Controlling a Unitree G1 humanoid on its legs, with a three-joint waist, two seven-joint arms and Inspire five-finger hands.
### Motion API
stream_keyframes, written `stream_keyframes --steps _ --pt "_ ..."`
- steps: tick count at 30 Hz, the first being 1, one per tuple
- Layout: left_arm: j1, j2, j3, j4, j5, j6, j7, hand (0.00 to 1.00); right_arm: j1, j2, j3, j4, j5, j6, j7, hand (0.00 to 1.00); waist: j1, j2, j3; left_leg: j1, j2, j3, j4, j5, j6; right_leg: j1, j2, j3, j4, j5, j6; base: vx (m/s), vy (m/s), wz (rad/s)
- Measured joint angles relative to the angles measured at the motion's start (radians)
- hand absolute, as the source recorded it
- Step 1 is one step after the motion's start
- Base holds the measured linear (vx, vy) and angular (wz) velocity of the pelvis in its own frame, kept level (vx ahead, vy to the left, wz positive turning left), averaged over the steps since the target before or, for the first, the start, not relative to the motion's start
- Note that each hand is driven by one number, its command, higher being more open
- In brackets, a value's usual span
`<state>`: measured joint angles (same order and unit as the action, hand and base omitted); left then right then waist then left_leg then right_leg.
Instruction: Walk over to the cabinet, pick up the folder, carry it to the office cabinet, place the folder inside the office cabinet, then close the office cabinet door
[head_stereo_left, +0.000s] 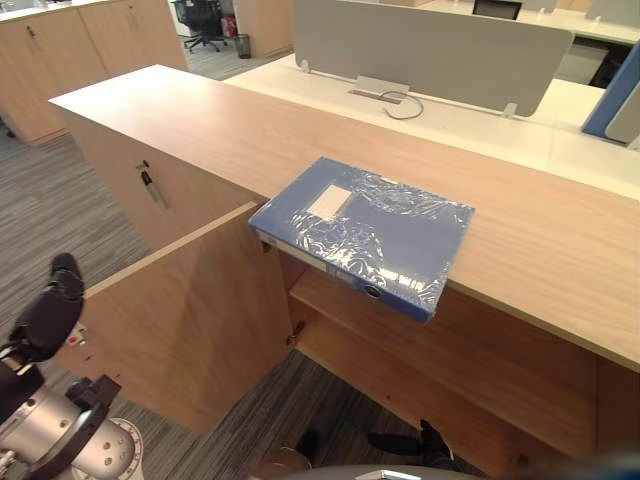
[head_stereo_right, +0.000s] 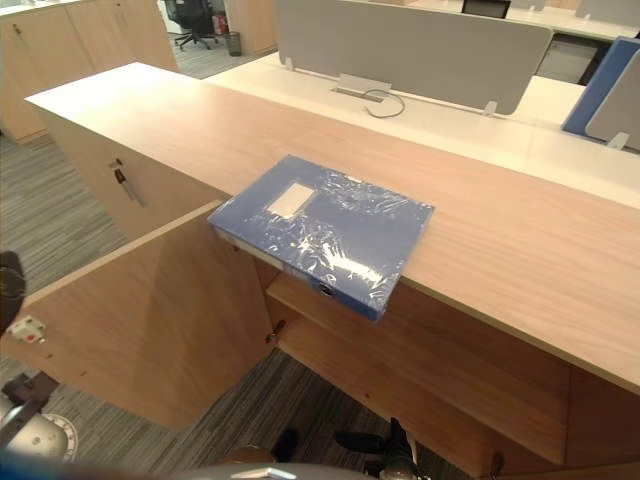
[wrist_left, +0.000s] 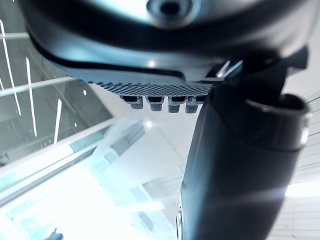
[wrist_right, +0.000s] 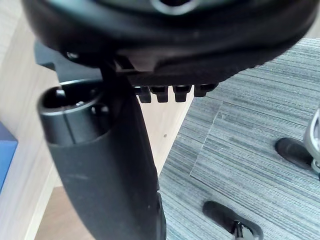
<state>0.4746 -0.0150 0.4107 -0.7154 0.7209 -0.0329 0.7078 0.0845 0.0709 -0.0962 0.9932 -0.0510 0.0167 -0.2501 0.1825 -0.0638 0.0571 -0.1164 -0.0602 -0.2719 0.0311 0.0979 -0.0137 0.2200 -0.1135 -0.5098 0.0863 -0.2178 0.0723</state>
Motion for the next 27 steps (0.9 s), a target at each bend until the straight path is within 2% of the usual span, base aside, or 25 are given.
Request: stream_keyframes --steps 4,9,13,17,20,27 --pt "0.034 0.013 -0.119 0.001 0.039 -0.004 -0.047 1.0 -0.001 0.0 -0.001 0.001 -0.027 0.0 0.0 1.0 -0.019 -0.011 -0.007 0.01 0.011 0.025 -0.015 0.0 0.0 -0.008 0.0 0.028 0.0 0.002 -0.003 0.01 -0.037 -0.23" --pt "0.06 0.072 -0.266 0.005 0.06 -0.07 -0.118 1.0 -0.002 0.0 0.001 0.004 -0.031 0.0 0.0 1.0 -0.03 -0.008 -0.009 0.043 0.029 0.071 -0.046 -0.001 -0.001 -0.012 0.0 0.079 0.001 0.004 -0.007 -0.01 -0.028 -0.26" --pt "0.065 0.104 -0.315 0.008 0.076 -0.107 -0.156 1.0 -0.006 0.0 0.002 0.024 -0.031 0.0 0.0 1.0 -0.037 0.001 -0.019 0.051 0.035 0.088 -0.062 0.004 0.0 -0.019 0.0 0.096 0.001 0.005 -0.008 0.0 -0.025 -0.16" --pt "0.066 0.156 -0.39 0.047 0.076 -0.119 -0.181 1.0 -0.028 -0.007 0.009 0.081 -0.037 0.001 0.002 1.0 -0.034 0.018 -0.032 0.068 0.048 0.119 -0.089 0.013 0.0 -0.027 0.004 0.132 0.001 0.006 -0.01 0.01 -0.021 -0.2" --pt "0.065 0.201 -0.429 0.053 0.076 -0.127 -0.209 1.0 -0.035 -0.009 0.01 0.093 -0.057 0.0 0.007 1.0 -0.035 0.021 -0.033 0.076 0.057 0.129 -0.093 0.013 -0.001 -0.028 0.01 0.148 0.001 0.008 -0.013 0.0 -0.038 -0.15" --pt "0.06 0.267 -0.444 0.085 0.075 -0.155 -0.232 1.0 -0.032 -0.056 0.009 0.121 -0.066 -0.001 0.009 1.0 -0.038 0.038 -0.044 0.097 0.07 0.16 -0.11 0.017 -0.005 -0.033 0.016 0.186 0.001 0.012 -0.02 -0.03 -0.012 -0.14"
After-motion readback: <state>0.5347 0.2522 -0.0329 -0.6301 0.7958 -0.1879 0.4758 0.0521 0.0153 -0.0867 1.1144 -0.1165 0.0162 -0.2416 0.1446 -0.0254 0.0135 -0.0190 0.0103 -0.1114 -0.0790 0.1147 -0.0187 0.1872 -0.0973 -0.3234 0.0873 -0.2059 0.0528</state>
